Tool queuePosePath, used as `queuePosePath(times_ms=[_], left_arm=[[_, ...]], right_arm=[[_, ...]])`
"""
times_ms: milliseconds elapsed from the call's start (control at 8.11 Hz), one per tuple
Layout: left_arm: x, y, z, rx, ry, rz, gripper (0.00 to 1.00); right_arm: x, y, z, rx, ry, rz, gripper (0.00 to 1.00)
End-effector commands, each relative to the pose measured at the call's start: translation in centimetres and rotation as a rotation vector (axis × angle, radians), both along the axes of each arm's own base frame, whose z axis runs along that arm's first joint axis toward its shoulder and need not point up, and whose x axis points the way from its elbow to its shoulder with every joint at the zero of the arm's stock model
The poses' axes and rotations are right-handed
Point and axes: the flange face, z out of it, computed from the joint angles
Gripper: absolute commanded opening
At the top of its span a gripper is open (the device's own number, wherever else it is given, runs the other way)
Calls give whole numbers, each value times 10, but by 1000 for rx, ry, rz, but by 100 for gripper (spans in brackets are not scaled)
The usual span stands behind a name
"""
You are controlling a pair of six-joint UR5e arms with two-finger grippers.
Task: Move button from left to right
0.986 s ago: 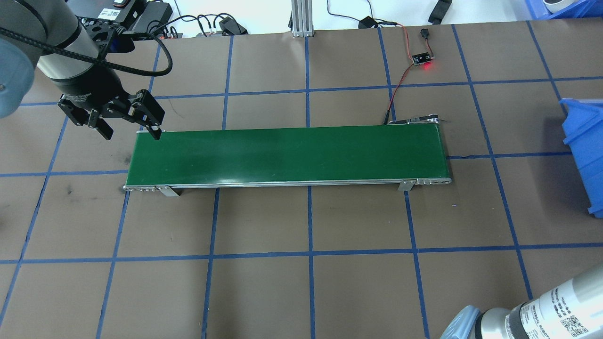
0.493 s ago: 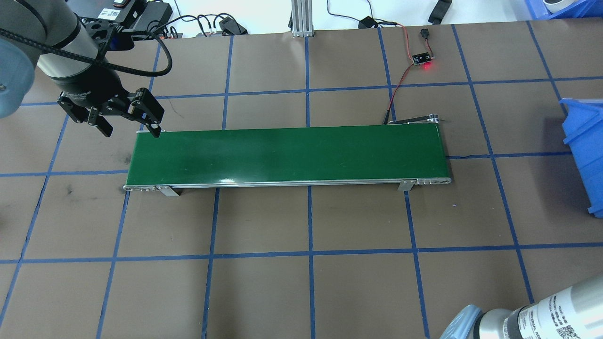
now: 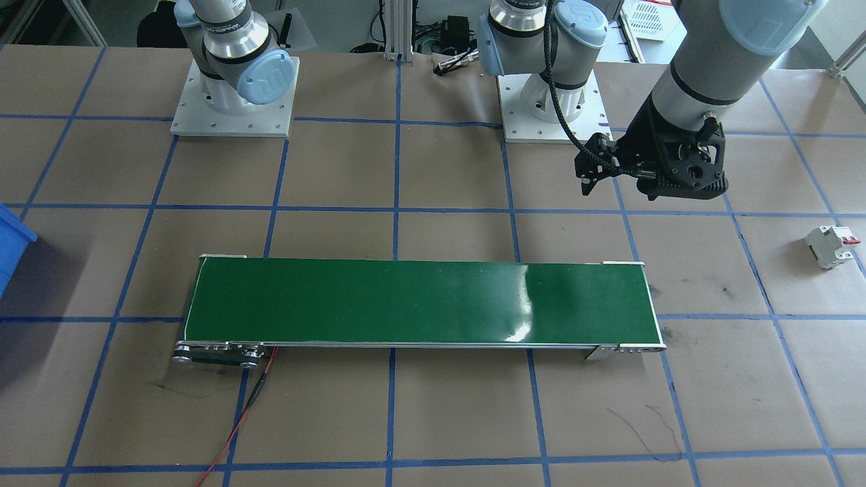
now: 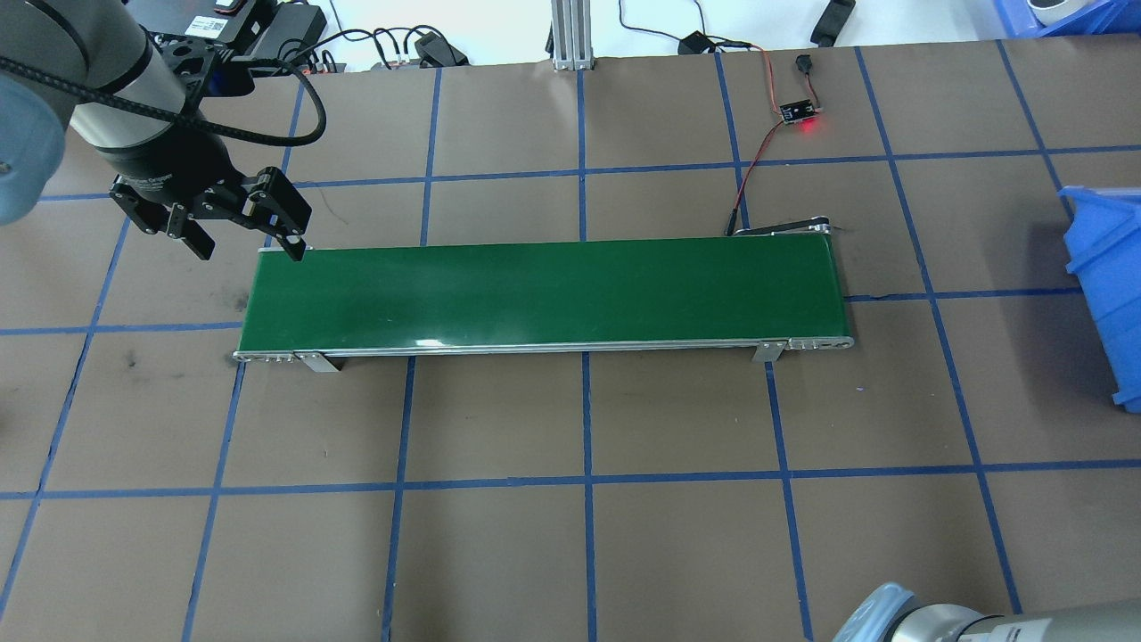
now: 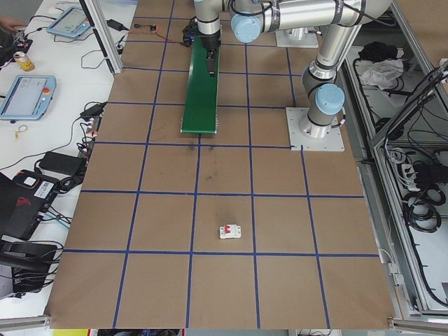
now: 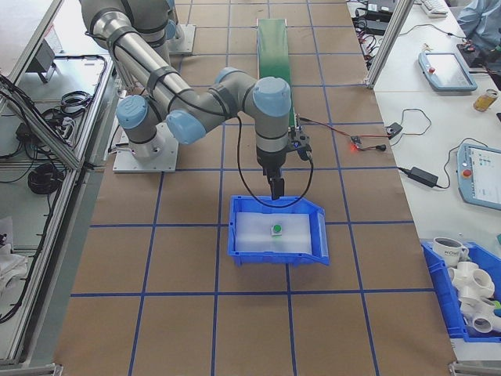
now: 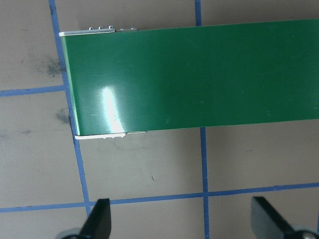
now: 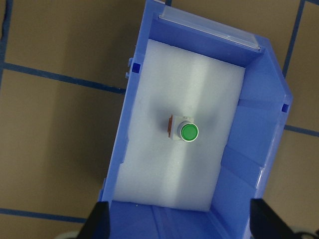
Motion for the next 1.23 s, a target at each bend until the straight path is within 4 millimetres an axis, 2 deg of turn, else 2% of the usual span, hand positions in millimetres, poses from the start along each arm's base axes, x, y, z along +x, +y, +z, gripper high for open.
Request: queuePosePath(times_ms=[0,247,493,616,740,863,986,1110], left_arm=[[0,0,1,-3,-1,-1,100],[0,0,1,-3,-1,-1,100],[0,0,1,-3,-1,-1,100],[0,0,0,-2,-1,1,100],[0,0,0,0,-4,1,100],[1,-1,3,-5,-6,0,100],[1,0,6,-12,-7,0,100],[1,0,6,-13,-9,0,100]], right_arm=[[147,-6,75,-54,5,-53,100],[271,-16,109,-65,-26,-2,100],[390,-13,109,-81,-83,-75,100],[447,-6,105,-84,-101,-71,100],[477,-2,98,-74,-115,-88,100],[495,-6,87,-44,-182,-76,100],[501,-14,72,-16,-233,-79,100],[498,-16,70,-31,-198,-77,100]])
